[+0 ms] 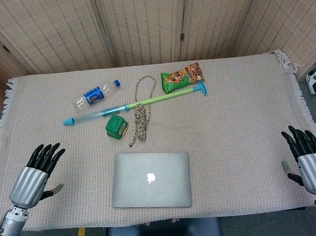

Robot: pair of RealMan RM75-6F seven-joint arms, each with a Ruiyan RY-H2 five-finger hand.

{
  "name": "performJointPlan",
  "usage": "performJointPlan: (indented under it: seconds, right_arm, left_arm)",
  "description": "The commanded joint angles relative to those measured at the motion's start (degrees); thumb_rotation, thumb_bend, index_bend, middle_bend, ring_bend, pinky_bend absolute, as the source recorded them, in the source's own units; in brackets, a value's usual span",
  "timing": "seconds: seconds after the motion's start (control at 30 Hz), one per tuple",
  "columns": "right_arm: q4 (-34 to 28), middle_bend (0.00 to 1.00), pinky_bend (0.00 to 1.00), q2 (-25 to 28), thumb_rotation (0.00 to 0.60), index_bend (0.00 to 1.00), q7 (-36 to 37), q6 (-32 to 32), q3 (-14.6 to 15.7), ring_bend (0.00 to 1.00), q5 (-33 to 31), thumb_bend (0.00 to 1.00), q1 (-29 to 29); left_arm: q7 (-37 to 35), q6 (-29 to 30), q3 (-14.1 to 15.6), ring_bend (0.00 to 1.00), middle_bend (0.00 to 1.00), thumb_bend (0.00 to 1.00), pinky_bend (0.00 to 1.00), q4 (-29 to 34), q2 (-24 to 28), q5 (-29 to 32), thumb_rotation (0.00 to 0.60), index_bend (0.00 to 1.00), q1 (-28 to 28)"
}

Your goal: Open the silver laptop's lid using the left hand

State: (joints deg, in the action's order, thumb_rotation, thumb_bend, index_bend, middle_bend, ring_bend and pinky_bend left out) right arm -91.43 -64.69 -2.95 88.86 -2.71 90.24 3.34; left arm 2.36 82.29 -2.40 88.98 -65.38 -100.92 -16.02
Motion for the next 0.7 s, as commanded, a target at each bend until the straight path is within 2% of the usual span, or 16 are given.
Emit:
performJointPlan:
  seconds: [0.03,0.33,0.7]
  right_arm:
    - [-0.04,0.0,0.0,0.0,0.6,0.0,0.06,-0.09,0.04,0.02,0.17,0.45,0.07]
    - [0.37,0.0,0.0,-0.51,0.6,0.0,0.31,-1.05,0.14,0.02,0.62,0.45,0.71]
    - [1.16,0.0,0.0,-1.15,0.6,0.0,1.39,-2.42,0.24,0.03,1.03,0.45,1.71]
  left_arm:
    - [-1.22,-2.28,0.81,0.05,0.08,0.14,0.0,-0.08,-0.72,-3.1,0.6,0.08,-2.85]
    - [-1.59,-9.0,3.46,0.06,0.1,0.13,0.0,0.7,-4.69,-9.36,0.6,0.08,-9.56]
    - [0.1,-17.98,4.33,0.06,0.1,0.13,0.0,1.22,-11.71,-10.52,0.6,0.03,-16.76]
